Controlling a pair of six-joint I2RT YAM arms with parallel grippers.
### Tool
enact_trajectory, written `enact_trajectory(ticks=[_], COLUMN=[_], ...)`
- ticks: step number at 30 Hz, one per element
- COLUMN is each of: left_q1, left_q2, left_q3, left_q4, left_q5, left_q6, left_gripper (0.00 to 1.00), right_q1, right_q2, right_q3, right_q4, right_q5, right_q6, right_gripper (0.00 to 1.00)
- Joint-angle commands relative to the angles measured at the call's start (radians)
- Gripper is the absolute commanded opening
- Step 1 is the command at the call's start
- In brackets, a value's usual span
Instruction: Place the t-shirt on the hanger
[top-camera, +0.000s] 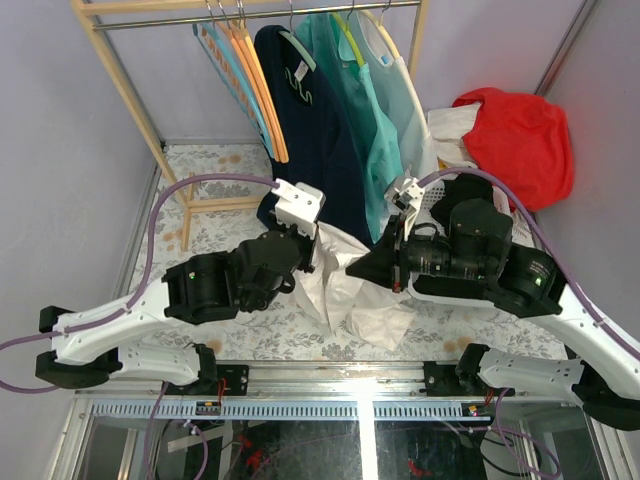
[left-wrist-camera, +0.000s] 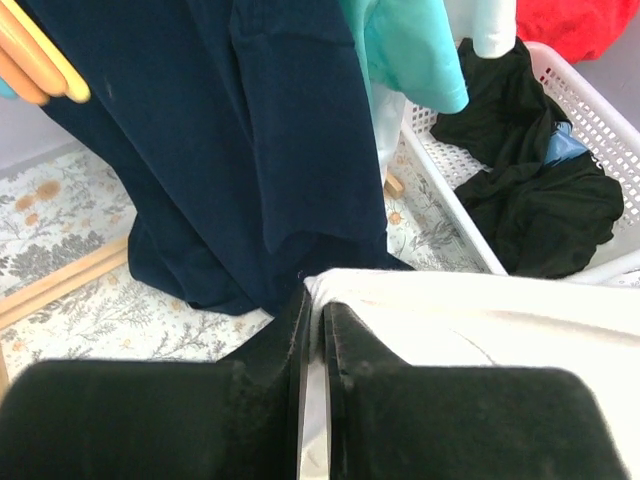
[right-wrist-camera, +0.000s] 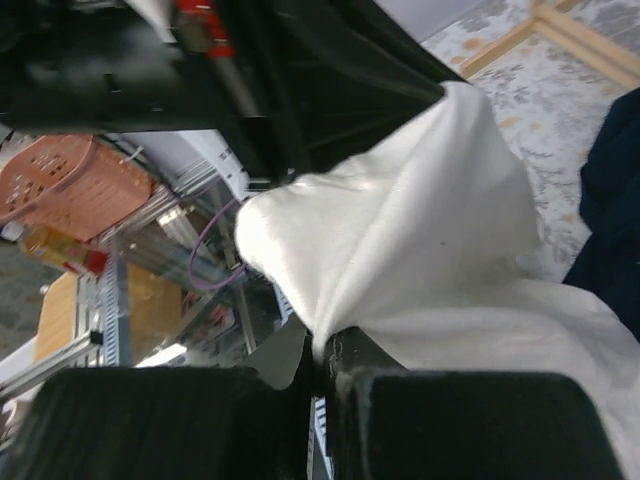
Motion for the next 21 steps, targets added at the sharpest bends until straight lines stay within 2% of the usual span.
enact_trajectory(ticks=[1, 4, 7, 11, 21], left_q1=[0.032, 0.044, 0.051, 0.05, 0.051], left_q2=[-0.033, -0.056, -0.074, -0.107, -0.171], left_q3=[-0.075, -0.108, -0.113, -0.11, -0.193], left_q4=[0.008, 0.023, 0.0, -0.051, -0.047], left_q5=[-0.034, -0.017, 0.001, 0.035, 0.112], left_q6=[-0.035, -0.055, -0.081, -0.122, -0.175], left_gripper=[0.09, 0.29, 0.38, 0.42, 0.46], right_q1=[0.007, 0.007, 0.008, 0.009, 0.008], right_q2=[0.002, 0.017, 0.038, 0.072, 0.097], right_q3=[0.091, 0.121, 0.146, 0.185, 0.271], right_q4=[-0.04, -0.051, -0.063, -0.095, -0.144], right_q5=[-0.191, -0.188, -0.158, -0.128, -0.124], right_q6=[-0.01, 0.0, 0.001, -0.013, -0.036], right_gripper=[0.0, 0.0, 0.0, 0.0, 0.0])
